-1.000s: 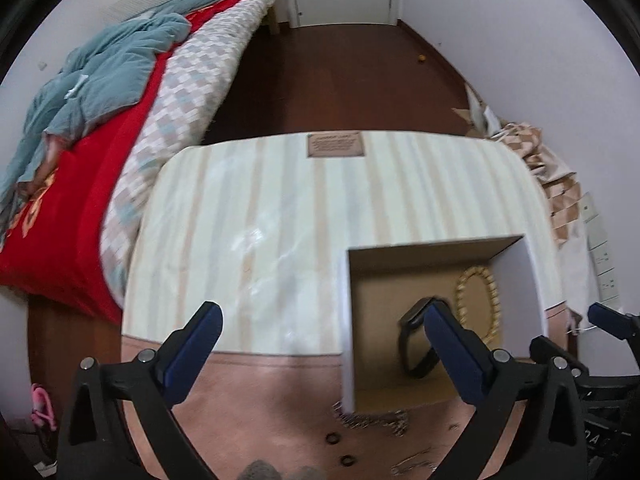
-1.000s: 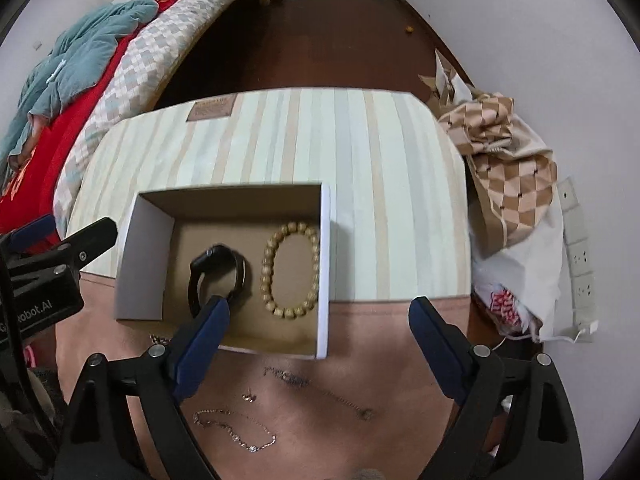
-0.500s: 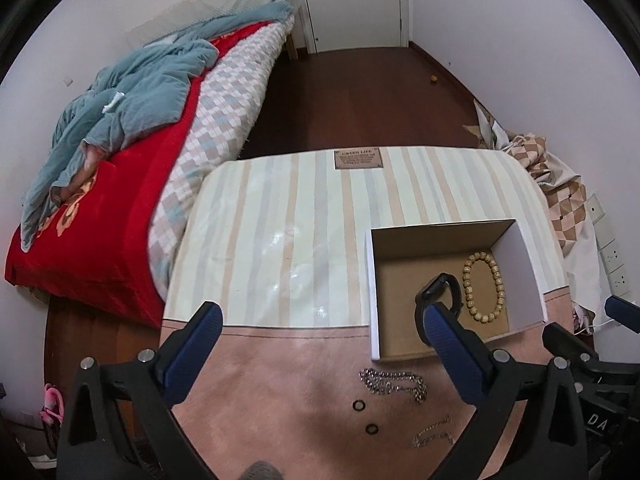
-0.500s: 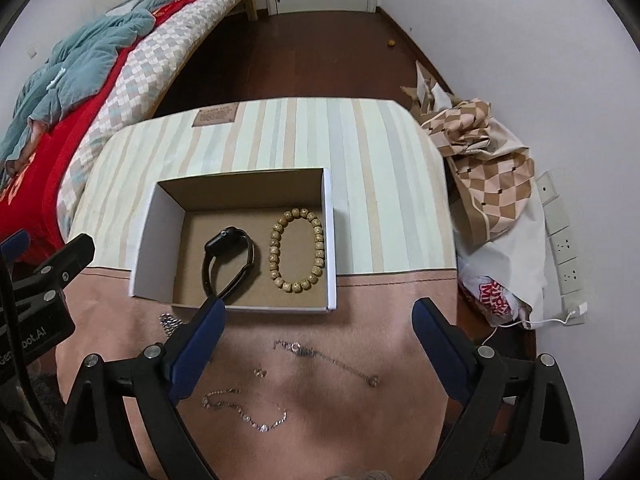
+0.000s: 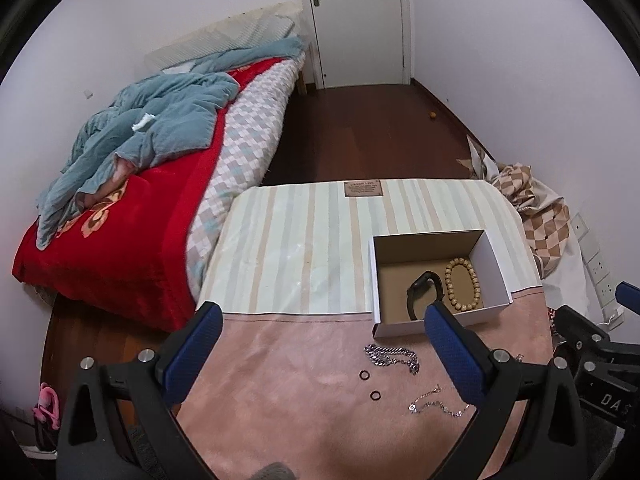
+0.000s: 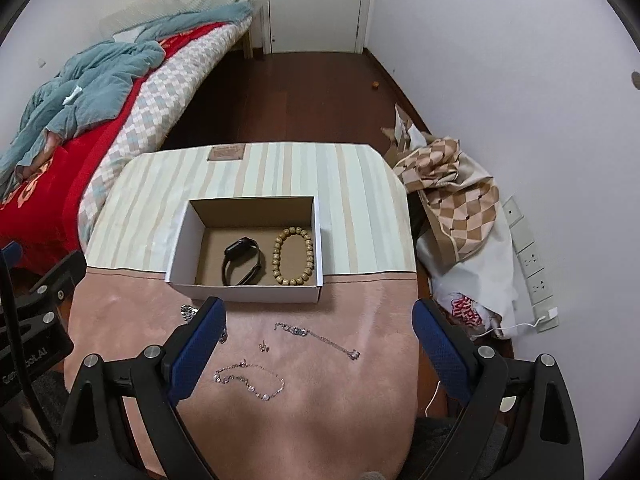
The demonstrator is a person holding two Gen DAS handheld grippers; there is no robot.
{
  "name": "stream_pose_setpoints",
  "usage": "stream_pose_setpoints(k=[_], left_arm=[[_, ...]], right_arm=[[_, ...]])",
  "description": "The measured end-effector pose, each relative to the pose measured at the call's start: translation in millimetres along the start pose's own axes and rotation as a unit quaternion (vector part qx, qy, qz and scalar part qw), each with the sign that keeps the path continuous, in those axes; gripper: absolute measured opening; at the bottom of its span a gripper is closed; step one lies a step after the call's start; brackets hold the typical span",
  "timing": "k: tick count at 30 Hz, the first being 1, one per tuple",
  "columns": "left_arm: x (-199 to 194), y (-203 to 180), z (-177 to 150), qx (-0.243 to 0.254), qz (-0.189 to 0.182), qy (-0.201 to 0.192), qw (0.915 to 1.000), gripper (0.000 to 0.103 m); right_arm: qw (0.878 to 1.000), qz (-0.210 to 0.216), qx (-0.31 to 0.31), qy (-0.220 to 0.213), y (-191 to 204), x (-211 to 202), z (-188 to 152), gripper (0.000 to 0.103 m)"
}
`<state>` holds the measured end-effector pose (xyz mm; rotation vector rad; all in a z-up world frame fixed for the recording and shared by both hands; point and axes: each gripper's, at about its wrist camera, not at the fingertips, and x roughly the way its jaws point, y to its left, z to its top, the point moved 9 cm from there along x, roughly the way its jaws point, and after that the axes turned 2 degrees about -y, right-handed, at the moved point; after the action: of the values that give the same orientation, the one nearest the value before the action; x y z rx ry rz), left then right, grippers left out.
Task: Organize jewelry
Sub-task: 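Lift both grippers out of the box back over the jewelry, then grasp the chunky silver chain with the left gripper while the right gripper grasps a thin silver chain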
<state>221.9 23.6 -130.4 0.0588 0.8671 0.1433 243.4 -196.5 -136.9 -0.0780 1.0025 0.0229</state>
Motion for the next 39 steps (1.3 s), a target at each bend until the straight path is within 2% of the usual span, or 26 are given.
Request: stream_pose_setpoints(k=[6,10,14,20,24,26,29,30,33,34,35,36,39], left_arm=[[-21,9,-9,-0.009,0.001,-0.013,0.9999,0.103],[-22,17,-23,-0.019,0.009,-0.014,0.9997,0.103],[-3,22,-49,-0.019,0.023,0.010,0.9995,0.103],[44,29,-99,-0.010,0.059,0.060,0.9964,0.103],[65,37,-122,-0.007,0.069,0.090,0.9935,0.103],[73,41,-129,-0.007,0.075,0.099,0.9923,0.103],[82,48,-133,-0.011,0.080,0.107,0.9910,0.103],[85,50,-135,-0.014,0.081,0.109,0.9907,0.103],[92,55,-136,-0.018,0.083,0.116,0.9896,0.103],[94,55,-137,-0.018,0.083,0.119,0.9893,0.103],[96,56,-138,-0.019,0.082,0.122,0.9890,0.103],[99,56,-138,-0.018,0.081,0.124,0.9888,0.103],[104,52,-137,-0.017,0.076,0.129,0.9886,0.103]], right_arm=[[1.000,0.009,0.006,-0.020,3,-29,-8,0.095],[1.000,0.024,0.017,-0.010,5,-27,-23,0.096],[0.998,0.042,0.035,0.024,3,1,-52,0.096],[0.989,0.074,0.082,0.094,-2,74,-118,0.095],[0.986,0.079,0.089,0.119,3,111,-149,0.081],[0.986,0.078,0.087,0.122,9,123,-156,0.080],[0.987,0.074,0.077,0.120,21,137,-162,0.073],[0.988,0.064,0.065,0.125,27,143,-166,0.068],[0.995,0.015,0.019,0.101,37,143,-165,0.049],[0.996,0.019,0.014,0.090,42,142,-165,0.032],[0.996,0.017,0.008,0.086,44,141,-166,0.021],[0.996,0.018,0.003,0.088,46,140,-167,0.002],[0.994,0.036,0.022,0.097,43,138,-168,0.002]])
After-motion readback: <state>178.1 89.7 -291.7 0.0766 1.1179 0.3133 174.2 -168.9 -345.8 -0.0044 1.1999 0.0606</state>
